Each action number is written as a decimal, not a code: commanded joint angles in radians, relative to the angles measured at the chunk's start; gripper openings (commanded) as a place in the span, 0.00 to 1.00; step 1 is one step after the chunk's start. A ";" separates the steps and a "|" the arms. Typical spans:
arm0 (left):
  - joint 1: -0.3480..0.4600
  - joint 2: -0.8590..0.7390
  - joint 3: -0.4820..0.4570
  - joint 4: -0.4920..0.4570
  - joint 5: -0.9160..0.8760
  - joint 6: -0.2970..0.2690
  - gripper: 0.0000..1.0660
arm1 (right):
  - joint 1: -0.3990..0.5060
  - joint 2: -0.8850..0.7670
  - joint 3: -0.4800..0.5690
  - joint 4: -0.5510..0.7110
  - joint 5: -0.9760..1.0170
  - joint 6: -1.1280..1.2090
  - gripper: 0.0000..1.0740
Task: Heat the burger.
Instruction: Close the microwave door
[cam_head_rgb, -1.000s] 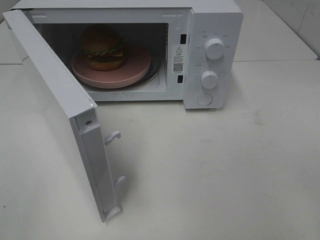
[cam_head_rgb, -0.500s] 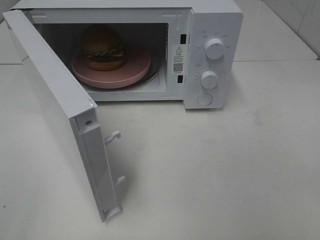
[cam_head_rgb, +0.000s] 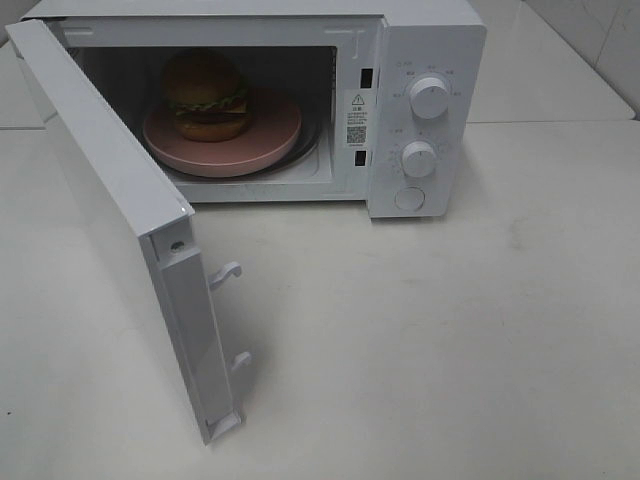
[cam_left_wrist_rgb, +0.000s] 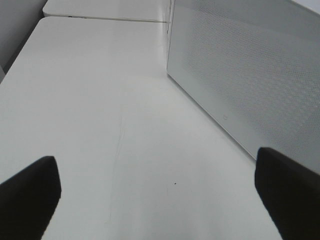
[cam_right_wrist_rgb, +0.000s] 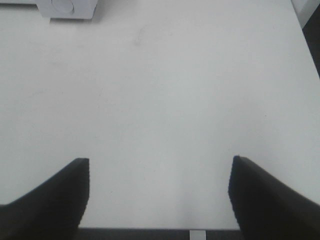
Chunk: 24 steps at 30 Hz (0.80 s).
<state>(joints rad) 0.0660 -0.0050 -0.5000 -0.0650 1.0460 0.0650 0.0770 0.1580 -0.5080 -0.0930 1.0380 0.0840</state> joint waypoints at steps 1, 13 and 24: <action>0.006 -0.025 0.003 -0.006 -0.008 -0.002 0.92 | -0.017 -0.096 0.000 0.000 -0.001 -0.006 0.70; 0.006 -0.020 0.003 -0.005 -0.008 -0.002 0.92 | -0.017 -0.188 0.000 0.000 -0.001 -0.010 0.70; 0.006 -0.020 0.003 -0.005 -0.008 -0.002 0.92 | -0.017 -0.188 0.000 0.000 -0.001 -0.010 0.70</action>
<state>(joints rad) 0.0660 -0.0050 -0.5000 -0.0650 1.0460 0.0650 0.0630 -0.0040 -0.5080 -0.0920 1.0380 0.0800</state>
